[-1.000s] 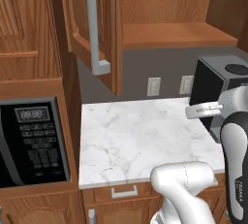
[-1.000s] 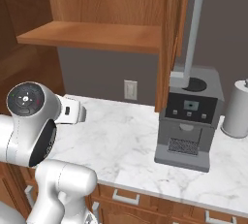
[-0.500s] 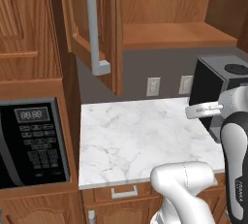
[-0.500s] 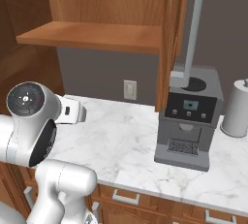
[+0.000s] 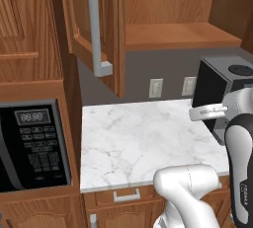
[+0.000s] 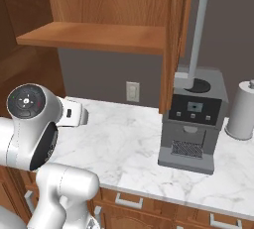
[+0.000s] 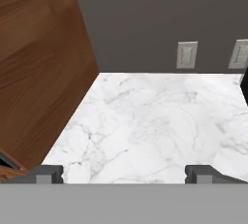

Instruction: Open the cabinet. Pick the spray and place it next to the sink. Then close the cabinet.

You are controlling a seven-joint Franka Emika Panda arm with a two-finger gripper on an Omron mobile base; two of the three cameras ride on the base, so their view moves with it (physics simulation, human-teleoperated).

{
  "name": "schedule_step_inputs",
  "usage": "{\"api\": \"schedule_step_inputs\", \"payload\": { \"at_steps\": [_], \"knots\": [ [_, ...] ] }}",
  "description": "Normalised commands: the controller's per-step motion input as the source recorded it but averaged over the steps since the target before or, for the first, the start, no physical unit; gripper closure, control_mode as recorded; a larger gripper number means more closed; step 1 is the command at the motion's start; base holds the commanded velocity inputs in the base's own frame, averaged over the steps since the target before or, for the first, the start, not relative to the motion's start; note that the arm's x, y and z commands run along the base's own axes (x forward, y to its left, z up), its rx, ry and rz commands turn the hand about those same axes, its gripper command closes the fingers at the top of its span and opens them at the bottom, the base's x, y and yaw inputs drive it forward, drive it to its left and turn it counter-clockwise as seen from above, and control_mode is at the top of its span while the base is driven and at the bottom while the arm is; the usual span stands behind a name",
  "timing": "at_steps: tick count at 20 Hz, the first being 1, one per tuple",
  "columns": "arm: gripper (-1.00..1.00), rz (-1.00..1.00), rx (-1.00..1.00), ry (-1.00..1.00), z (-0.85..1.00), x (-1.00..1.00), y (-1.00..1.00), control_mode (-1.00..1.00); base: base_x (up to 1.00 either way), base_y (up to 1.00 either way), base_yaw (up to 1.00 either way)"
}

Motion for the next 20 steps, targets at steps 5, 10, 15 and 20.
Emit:
{"api": "schedule_step_inputs", "payload": {
  "at_steps": [5, 10, 15, 20],
  "knots": [
    [-1.00, 0.00, 0.00, 0.00, 0.00, 0.00, 0.00, -1.00, 0.00, 0.00, 0.00],
    [-1.00, 0.00, 0.00, 0.00, 0.00, 0.00, 0.00, -1.00, 0.00, 0.00, 0.00],
    [-1.00, 0.00, 0.00, 0.00, 0.00, 0.00, 0.00, -1.00, 0.00, 0.00, 0.00],
    [-1.00, 0.00, 0.00, -0.05, 0.00, -0.05, 0.01, -1.00, 0.00, 0.00, 0.00]
  ]
}}
